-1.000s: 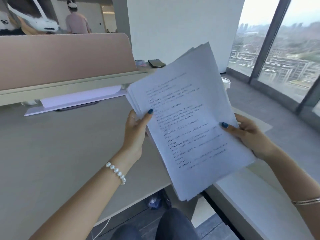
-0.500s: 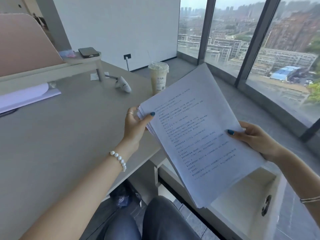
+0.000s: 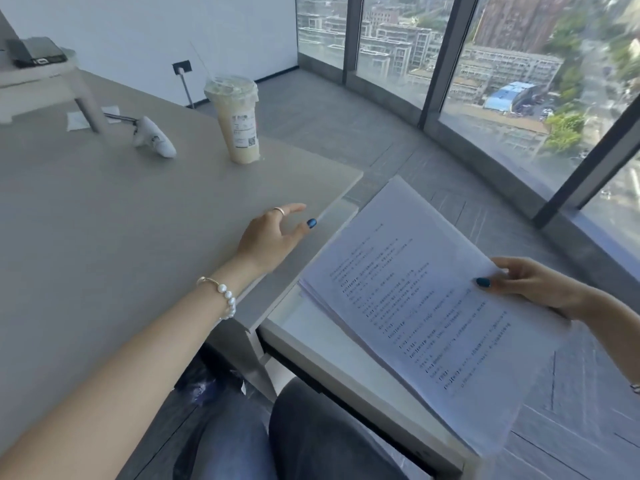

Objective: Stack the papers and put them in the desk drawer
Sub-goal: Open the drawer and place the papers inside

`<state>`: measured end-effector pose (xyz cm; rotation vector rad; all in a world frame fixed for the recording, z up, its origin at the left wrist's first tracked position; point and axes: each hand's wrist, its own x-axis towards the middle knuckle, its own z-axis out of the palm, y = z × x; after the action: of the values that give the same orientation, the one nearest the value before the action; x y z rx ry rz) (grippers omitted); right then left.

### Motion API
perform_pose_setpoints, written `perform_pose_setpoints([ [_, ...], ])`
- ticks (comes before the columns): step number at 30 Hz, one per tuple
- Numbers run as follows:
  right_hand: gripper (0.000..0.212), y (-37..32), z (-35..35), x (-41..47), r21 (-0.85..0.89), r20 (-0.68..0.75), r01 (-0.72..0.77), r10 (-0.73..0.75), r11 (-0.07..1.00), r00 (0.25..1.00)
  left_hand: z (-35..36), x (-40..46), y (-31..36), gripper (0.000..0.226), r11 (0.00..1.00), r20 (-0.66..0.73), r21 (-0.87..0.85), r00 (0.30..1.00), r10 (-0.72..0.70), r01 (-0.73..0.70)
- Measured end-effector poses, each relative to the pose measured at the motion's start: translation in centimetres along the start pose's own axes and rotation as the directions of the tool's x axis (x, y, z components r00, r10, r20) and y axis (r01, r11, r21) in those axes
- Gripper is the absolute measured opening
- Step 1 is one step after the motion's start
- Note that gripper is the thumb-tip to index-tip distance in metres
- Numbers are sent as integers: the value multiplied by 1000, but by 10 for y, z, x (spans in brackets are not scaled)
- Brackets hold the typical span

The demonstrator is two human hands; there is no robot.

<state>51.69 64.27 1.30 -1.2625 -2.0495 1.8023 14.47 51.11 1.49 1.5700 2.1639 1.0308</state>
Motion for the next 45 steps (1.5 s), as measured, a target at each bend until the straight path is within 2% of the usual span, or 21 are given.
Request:
perform_pose_setpoints([
  [3, 26, 10, -7, 7, -59, 2, -58, 58, 997, 998, 7, 5, 1, 48, 993, 51, 67, 994, 92, -95],
  [10, 43, 26, -2, 43, -119, 121, -117, 131, 986, 984, 11, 7, -2, 52, 982, 77, 127, 989, 128, -137],
  [15, 27, 24, 13, 64, -273, 136, -105, 146, 956, 980, 13, 7, -1, 61, 986, 94, 126, 990, 102, -113],
  [23, 26, 42, 36, 93, -451, 137, -127, 209, 883, 968, 13, 8, -1, 58, 985, 106, 134, 990, 91, -105],
  [28, 18, 55, 49, 105, -637, 134, -42, 164, 770, 977, 14, 8, -2, 59, 985, 105, 141, 991, 86, -100],
  [31, 30, 62, 59, 107, -695, 116, -36, 162, 719, 980, 15, 8, -2, 58, 985, 100, 142, 991, 84, -98],
  [34, 69, 68, 63, 105, -768, 28, -86, 167, 635, 986, 15, 8, -3, 58, 983, 98, 152, 991, 88, -103],
  [36, 82, 67, 62, 98, -793, -17, -81, 111, 604, 994, 15, 9, -4, 58, 983, 98, 154, 991, 90, -105],
  [40, 90, 62, 55, 67, -812, -32, 31, -98, 583, 995, 16, 9, -4, 56, 981, 96, 162, 991, 89, -104],
  [45, 95, 67, 57, 31, -799, -17, 88, -168, 595, 986, 15, 8, -2, 53, 977, 89, 185, 992, 88, -103],
])
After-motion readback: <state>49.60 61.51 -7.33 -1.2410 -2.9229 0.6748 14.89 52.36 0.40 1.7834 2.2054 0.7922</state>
